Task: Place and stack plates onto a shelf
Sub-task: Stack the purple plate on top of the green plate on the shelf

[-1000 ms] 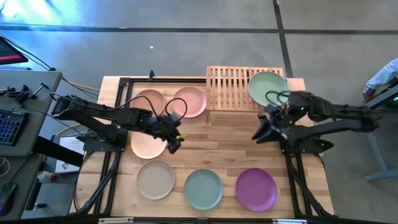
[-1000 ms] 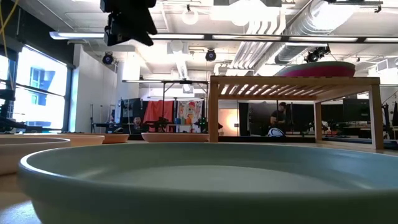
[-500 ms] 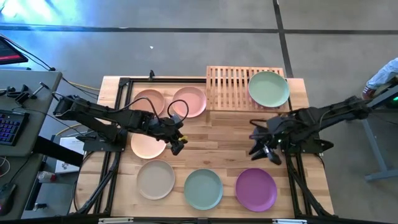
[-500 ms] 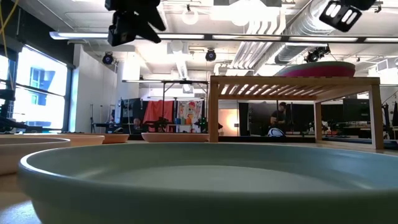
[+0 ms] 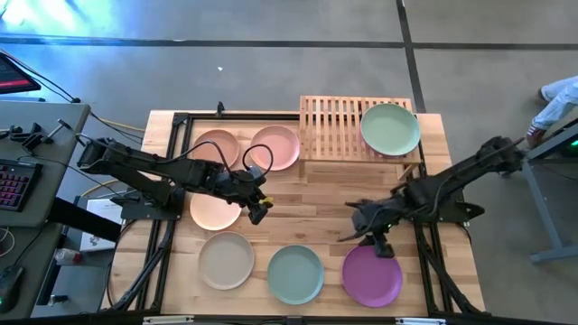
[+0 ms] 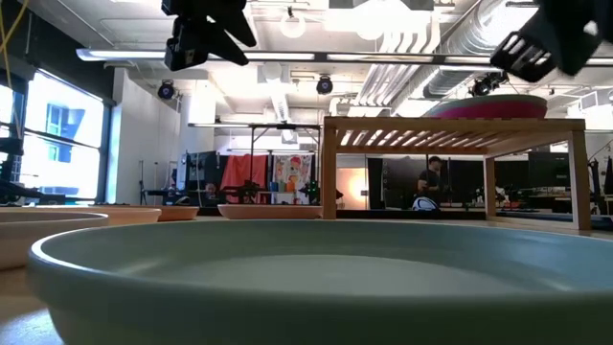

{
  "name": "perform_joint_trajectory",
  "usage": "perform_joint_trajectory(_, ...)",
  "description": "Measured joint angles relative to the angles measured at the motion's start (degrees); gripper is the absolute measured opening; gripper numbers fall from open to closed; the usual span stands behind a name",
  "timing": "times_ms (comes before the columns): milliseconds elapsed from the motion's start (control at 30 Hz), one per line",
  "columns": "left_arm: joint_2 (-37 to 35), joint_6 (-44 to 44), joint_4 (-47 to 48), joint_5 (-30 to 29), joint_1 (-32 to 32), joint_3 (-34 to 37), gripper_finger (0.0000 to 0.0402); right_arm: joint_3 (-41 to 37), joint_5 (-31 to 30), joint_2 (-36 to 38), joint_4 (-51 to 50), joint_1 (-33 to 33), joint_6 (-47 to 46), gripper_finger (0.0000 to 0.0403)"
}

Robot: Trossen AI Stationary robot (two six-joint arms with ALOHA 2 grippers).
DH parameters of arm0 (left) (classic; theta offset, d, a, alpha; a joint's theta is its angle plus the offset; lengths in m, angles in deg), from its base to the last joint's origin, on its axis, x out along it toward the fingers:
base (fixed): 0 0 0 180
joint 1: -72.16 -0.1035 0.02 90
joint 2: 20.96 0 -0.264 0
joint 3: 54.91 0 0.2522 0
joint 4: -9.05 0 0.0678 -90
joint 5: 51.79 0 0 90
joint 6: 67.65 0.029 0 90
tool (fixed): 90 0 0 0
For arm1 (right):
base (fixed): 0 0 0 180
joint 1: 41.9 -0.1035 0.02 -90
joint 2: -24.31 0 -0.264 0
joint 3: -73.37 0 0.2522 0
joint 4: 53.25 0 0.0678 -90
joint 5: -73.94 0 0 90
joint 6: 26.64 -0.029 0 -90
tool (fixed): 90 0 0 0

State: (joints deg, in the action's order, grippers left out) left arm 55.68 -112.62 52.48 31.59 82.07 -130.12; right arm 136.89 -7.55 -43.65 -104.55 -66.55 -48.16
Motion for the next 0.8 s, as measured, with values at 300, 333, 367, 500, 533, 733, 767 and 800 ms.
perform_joint_trajectory(300,0.0,0.0,0.0,0.0,0.0,0.0,0.0102,0.0,-4.1,-9.8,0.0,-3.3,1.2,0.0114)
perform_joint_trajectory(333,0.0,0.0,0.0,0.0,0.0,0.0,0.0102,0.0,-4.3,-10.8,0.0,-3.5,1.5,0.0114)
perform_joint_trajectory(367,0.0,0.0,0.0,0.0,0.0,0.0,0.0102,0.0,-4.7,-11.8,0.0,-3.8,1.7,0.0114)
perform_joint_trajectory(500,0.0,0.0,0.0,0.0,0.0,0.0,0.0102,0.0,-6.7,-15.6,0.0,-4.4,2.3,0.0114)
perform_joint_trajectory(533,0.0,0.0,0.0,0.0,0.0,0.0,0.0102,0.0,-7.0,-16.5,0.0,-4.4,2.2,0.0114)
perform_joint_trajectory(733,0.0,0.0,0.0,-1.2,0.0,0.0,0.0102,0.0,-6.5,-19.9,0.3,-4.4,2.5,0.0114)
perform_joint_trajectory(767,0.0,0.0,0.0,-1.6,0.0,0.0,0.0102,0.0,-6.5,-20.2,0.4,-4.4,2.5,0.0114)
perform_joint_trajectory(800,0.0,0.0,0.0,-1.9,0.0,0.0,0.0102,0.0,-6.5,-20.5,0.5,-4.4,2.5,0.0114)
